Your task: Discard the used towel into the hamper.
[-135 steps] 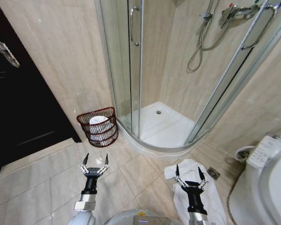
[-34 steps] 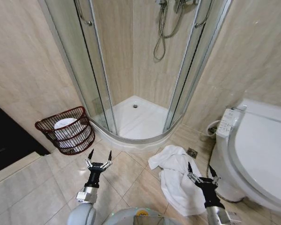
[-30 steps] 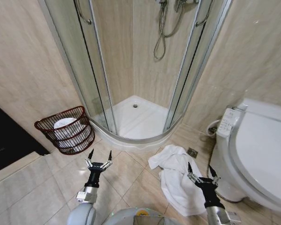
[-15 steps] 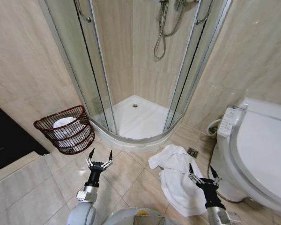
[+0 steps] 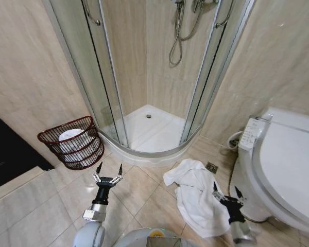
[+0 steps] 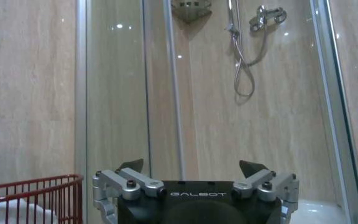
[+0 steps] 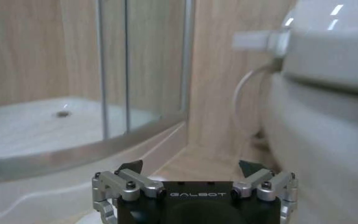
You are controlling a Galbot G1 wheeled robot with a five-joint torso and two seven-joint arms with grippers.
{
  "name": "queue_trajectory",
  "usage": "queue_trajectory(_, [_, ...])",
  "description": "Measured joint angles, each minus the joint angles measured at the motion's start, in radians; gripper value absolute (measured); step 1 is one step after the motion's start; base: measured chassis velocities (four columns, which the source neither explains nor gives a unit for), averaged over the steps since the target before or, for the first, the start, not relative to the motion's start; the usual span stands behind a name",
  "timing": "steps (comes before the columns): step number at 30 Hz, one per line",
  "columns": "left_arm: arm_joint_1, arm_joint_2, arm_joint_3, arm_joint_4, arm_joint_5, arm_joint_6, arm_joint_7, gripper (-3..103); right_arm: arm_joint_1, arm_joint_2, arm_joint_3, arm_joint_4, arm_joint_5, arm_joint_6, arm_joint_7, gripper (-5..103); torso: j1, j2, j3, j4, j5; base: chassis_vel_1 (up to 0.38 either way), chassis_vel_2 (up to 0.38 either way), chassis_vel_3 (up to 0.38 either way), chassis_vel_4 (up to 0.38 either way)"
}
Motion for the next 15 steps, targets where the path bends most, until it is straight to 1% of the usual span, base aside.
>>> queue_trajectory(1, [0.005, -0.005, -0.001, -0.005, 0.007, -0.004, 0.0, 100, 0.026, -0.02, -0.007, -0.023, 0.02, -0.025, -0.027, 100, 0.0, 0.0, 0.0, 0.0, -0.0004, 0.0, 0.0, 0.0, 0.0])
queue_trajectory(2, [0.005, -0.005, -0.001, -0.005, 0.007, -0.004, 0.0, 100, 0.026, -0.02, -0.007, -0.023, 0.02, -0.025, -0.027, 100, 0.0, 0.0, 0.0, 0.0, -0.0004, 0.0, 0.0, 0.0, 0.0])
queue_trajectory(5, [0.019, -0.021, -0.004, -0.016, 0.02, -0.015, -0.011, 100, 0.129, -0.052, -0.034, -0.101, 0.033, -0.086, -0.092, 100, 0.0, 0.001, 0.001, -0.0001, -0.0001, 0.0, 0.0, 0.0, 0.0])
queue_trajectory(6, [0.019, -0.021, -0.004, -0.016, 0.02, -0.015, -0.011, 100, 0.129, -0.052, -0.034, -0.101, 0.033, -0.086, -0.092, 100, 0.0, 0.001, 0.001, -0.0001, -0.0001, 0.0, 0.0, 0.0, 0.0])
queue_trajectory(10, [0.039, -0.03, -0.017, -0.025, 0.025, -0.035, -0.034, 100, 0.226, -0.094, -0.081, -0.179, 0.05, -0.176, -0.13, 100, 0.0, 0.002, 0.001, 0.0002, -0.0001, 0.0, 0.0, 0.0, 0.0])
queue_trajectory(11, [0.039, -0.03, -0.017, -0.025, 0.025, -0.035, -0.034, 100, 0.226, -0.094, -0.081, -0.179, 0.05, -0.176, -0.13, 100, 0.0, 0.002, 0.001, 0.0002, -0.0001, 0.0, 0.0, 0.0, 0.0])
queue_trajectory(12, [0.043, -0.031, -0.019, -0.026, 0.024, -0.037, -0.038, 100, 0.238, -0.102, -0.089, -0.191, 0.059, -0.193, -0.136, 100, 0.0, 0.002, 0.001, 0.0001, -0.0003, 0.0, 0.0, 0.0, 0.0])
queue_trajectory(14, [0.054, -0.035, -0.027, -0.031, 0.023, -0.047, -0.049, 100, 0.27, -0.128, -0.107, -0.227, 0.087, -0.251, -0.181, 100, 0.0, 0.002, 0.002, -0.0001, -0.0003, 0.0, 0.0, 0.0, 0.0])
queue_trajectory(15, [0.054, -0.035, -0.027, -0.031, 0.023, -0.047, -0.049, 100, 0.27, -0.128, -0.107, -0.227, 0.087, -0.251, -0.181, 100, 0.0, 0.002, 0.002, -0.0001, -0.0003, 0.0, 0.0, 0.0, 0.0])
